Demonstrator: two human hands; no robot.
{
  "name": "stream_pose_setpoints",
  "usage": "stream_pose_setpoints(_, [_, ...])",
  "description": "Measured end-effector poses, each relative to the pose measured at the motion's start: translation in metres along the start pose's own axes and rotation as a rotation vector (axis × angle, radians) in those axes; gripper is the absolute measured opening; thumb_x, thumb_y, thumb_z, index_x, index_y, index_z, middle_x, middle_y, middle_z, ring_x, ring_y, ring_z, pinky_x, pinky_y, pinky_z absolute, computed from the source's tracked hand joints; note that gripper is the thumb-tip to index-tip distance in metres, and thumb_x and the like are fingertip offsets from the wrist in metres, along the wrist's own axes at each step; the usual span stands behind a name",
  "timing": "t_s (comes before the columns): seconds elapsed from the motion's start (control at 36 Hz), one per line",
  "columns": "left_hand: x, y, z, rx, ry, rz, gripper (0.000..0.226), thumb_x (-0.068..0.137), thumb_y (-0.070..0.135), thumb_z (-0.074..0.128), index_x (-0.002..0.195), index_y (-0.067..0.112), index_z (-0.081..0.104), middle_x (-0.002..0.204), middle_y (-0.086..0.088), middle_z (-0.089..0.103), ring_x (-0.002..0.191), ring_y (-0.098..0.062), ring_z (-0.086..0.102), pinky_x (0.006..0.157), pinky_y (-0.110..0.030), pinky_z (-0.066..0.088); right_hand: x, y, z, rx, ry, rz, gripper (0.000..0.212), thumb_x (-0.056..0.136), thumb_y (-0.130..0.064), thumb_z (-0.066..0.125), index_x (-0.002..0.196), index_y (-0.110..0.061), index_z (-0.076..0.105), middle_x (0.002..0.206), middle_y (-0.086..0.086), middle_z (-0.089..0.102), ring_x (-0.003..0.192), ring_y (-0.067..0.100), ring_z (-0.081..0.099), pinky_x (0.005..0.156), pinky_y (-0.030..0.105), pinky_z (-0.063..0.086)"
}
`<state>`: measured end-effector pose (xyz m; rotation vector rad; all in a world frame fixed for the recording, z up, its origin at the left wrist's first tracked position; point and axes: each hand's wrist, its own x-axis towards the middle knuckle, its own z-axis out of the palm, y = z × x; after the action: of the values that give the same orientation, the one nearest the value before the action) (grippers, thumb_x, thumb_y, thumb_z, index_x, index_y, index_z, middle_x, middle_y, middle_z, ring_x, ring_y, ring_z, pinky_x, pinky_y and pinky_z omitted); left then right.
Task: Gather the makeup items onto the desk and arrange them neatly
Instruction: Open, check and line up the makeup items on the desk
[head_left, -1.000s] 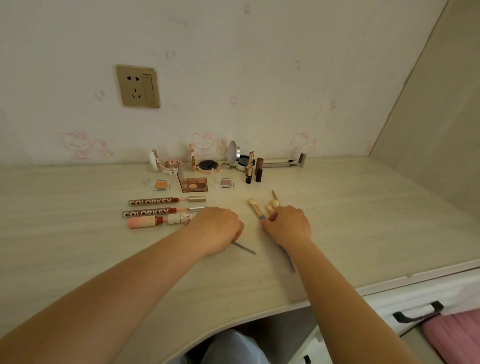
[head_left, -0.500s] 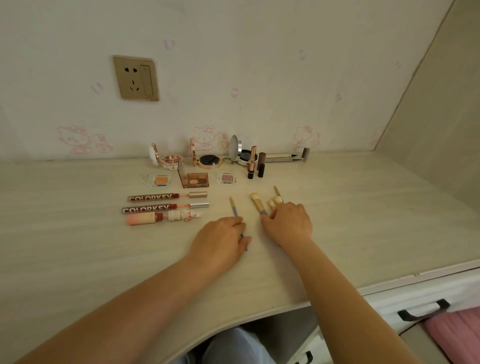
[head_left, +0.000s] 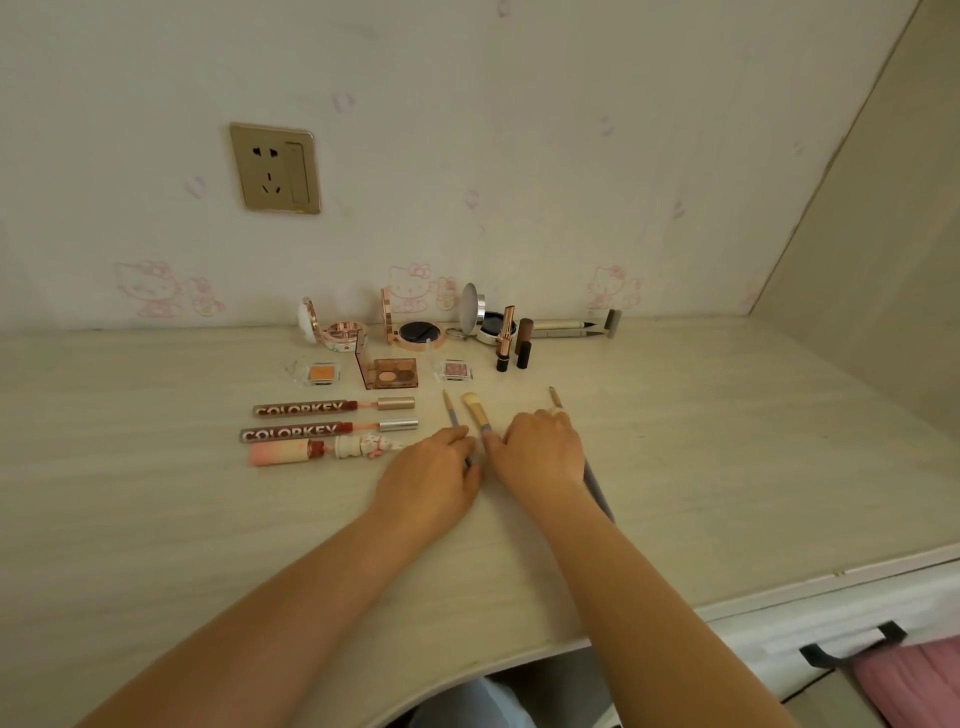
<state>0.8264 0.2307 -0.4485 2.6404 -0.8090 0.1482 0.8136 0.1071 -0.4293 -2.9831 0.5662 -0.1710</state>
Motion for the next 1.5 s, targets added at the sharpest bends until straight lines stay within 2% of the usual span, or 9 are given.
stream_pose_setpoints(0.17, [-0.003,-0.002,0.001,-0.029,0.017,-0.017,0.041,0.097,0.029,0.041,0.135,0.015,0.049,0.145,0.002,0.04,0.127,-0.015,0.045,0.101,-0.027,0.037,-0.019,0.031,-0.008,-0.033,0.116,0.126,0.038,0.095,-0.037,0.036,0.116,-0.011,0.053,0.113,0.007,0.057,0.105,0.024,0.048,0.081,0.032,0.04])
stream_pose_setpoints(0.42, [-0.003,0.001,0.001,-0.044,0.045,-0.012,0.04,0.096,0.028,0.041,0.133,0.012,0.05,0.142,-0.002,0.042,0.126,-0.016,0.042,0.101,-0.024,0.034,-0.028,0.04,-0.006,-0.16,0.075,0.175,0.032,0.094,-0.034,0.038,0.103,-0.014,0.061,0.103,0.003,0.057,0.1,0.022,0.046,0.074,0.029,0.032])
stream_pose_setpoints(0.72, [0.004,0.001,0.003,-0.069,0.064,0.013,0.046,0.096,0.032,0.043,0.139,0.016,0.042,0.141,0.0,0.043,0.132,-0.015,0.035,0.107,-0.026,0.029,0.01,0.018,-0.001,-0.044,0.069,0.149,0.044,0.095,-0.043,0.037,0.108,-0.008,0.062,0.109,0.008,0.061,0.106,0.025,0.049,0.083,0.033,0.041])
stream_pose_setpoints(0.83, [0.013,0.007,-0.001,-0.042,0.076,0.059,0.043,0.096,0.032,0.042,0.138,0.02,0.042,0.142,0.002,0.042,0.132,-0.014,0.033,0.108,-0.027,0.028,0.011,0.036,-0.007,0.2,0.159,0.22,0.038,0.096,-0.04,0.039,0.108,-0.013,0.063,0.103,0.005,0.062,0.099,0.023,0.053,0.084,0.036,0.048])
stream_pose_setpoints(0.92, [0.024,0.018,-0.005,-0.01,0.024,0.155,0.044,0.097,0.033,0.04,0.14,0.024,0.04,0.147,0.005,0.038,0.138,-0.014,0.025,0.113,-0.031,0.023,0.013,0.062,-0.016,0.343,0.164,0.285,0.027,0.094,-0.035,0.046,0.106,-0.017,0.063,0.105,0.004,0.063,0.096,0.021,0.053,0.076,0.032,0.046])
stream_pose_setpoints(1.08, [0.033,0.049,0.0,0.211,-0.202,0.411,0.046,0.098,0.044,0.028,0.144,0.036,0.027,0.155,0.011,0.019,0.145,-0.016,0.006,0.117,-0.046,0.006,0.019,0.086,-0.022,0.44,-0.089,0.319,0.028,0.088,-0.037,0.058,0.101,-0.016,0.07,0.106,0.005,0.068,0.096,0.023,0.059,0.073,0.026,0.042])
stream_pose_setpoints(1.22, [0.036,0.06,0.003,0.255,-0.307,0.388,0.051,0.097,0.054,0.02,0.145,0.039,0.025,0.156,0.012,0.016,0.144,-0.014,0.004,0.115,-0.049,-0.003,0.032,0.087,-0.024,0.42,-0.163,0.3,0.028,0.084,-0.036,0.062,0.087,-0.011,0.072,0.094,0.007,0.07,0.077,0.019,0.056,0.066,0.027,0.044])
stream_pose_setpoints(1.36, [0.04,0.058,-0.001,0.288,-0.355,0.351,0.054,0.095,0.058,0.018,0.146,0.038,0.02,0.157,0.011,0.012,0.145,-0.013,0.005,0.116,-0.049,-0.005,0.046,0.086,-0.023,0.367,-0.197,0.292,0.04,0.079,-0.045,0.065,0.096,-0.009,0.068,0.094,0.007,0.066,0.081,0.021,0.058,0.059,0.026,0.041])
stream_pose_setpoints(1.5, [0.047,0.052,-0.004,0.302,-0.368,0.317,0.056,0.095,0.058,0.017,0.147,0.036,0.016,0.157,0.008,0.013,0.145,-0.015,0.007,0.117,-0.049,-0.004,0.055,0.085,-0.029,0.284,-0.175,0.306,0.024,0.081,-0.031,0.063,0.086,-0.008,0.055,0.086,0.006,0.057,0.079,0.023,0.056,0.064,0.028,0.044])
